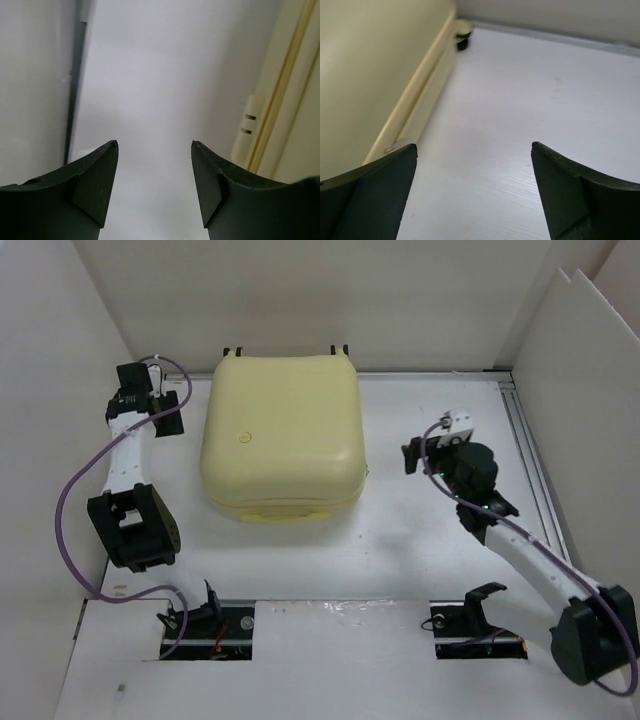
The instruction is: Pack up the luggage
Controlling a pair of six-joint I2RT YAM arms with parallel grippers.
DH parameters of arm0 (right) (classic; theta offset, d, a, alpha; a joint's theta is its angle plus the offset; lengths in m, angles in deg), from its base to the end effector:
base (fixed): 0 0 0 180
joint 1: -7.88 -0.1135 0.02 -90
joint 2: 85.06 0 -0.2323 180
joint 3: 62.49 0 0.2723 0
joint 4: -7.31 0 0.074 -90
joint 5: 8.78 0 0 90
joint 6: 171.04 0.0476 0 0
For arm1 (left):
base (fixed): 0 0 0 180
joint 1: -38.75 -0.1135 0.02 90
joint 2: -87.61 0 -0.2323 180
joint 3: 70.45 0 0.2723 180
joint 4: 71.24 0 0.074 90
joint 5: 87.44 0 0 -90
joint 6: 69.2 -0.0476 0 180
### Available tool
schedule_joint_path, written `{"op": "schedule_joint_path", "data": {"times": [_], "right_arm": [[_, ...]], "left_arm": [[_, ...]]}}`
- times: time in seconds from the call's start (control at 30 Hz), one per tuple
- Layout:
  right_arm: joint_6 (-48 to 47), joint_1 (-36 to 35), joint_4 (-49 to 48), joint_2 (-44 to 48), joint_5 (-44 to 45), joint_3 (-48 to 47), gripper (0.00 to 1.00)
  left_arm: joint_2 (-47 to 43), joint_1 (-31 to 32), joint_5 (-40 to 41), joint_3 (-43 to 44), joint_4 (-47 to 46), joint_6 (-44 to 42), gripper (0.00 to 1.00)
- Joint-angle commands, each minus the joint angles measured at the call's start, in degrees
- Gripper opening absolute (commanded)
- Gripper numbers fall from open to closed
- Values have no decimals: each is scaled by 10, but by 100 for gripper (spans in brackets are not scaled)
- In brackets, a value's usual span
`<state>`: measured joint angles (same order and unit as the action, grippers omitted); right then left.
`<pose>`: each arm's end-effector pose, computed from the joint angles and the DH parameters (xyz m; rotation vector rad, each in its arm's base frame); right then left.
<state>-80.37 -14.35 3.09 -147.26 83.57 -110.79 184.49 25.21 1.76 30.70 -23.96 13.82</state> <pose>0.2746 0.1101 0.2331 -0.2969 1.7211 0.2574 0.3971 0.0949 0.2815 -0.1261 2.3237 0.1642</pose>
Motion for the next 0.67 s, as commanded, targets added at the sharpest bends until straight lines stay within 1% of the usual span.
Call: {"op": "schedule_joint_path", "data": {"times": [0.0,0.03,0.07,0.13,0.17,0.2,0.23,0.27,0.3,0.37,0.4,0.63], "right_arm": [[35,67,139,88,67,-49,100],[35,85,169,105,60,-55,100],[35,123,183,119,60,-72,100],[40,154,207,146,55,-94,100],[40,178,240,146,55,-110,100],[40,186,260,146,62,-145,100],[40,186,280,138,67,-164,100],[40,193,322,132,87,-183,100],[40,193,342,120,101,-216,100],[40,193,368,115,129,-236,100],[40,193,385,109,129,-242,100],[40,193,398,122,118,-250,100]], "left_arm": [[-34,-5,49,26,14,9,57],[-40,-5,60,26,14,4,58],[-40,-10,69,26,19,4,67],[-40,-26,82,26,25,4,68],[-40,-34,82,26,25,4,68],[-40,-49,82,26,33,4,68],[-40,-55,82,26,40,4,68],[-40,-55,82,18,40,4,68],[-46,-55,82,11,40,4,68],[-55,-55,75,-11,40,-1,69],[-61,-55,70,-18,40,-1,69],[-86,-55,53,-50,35,9,71]]}}
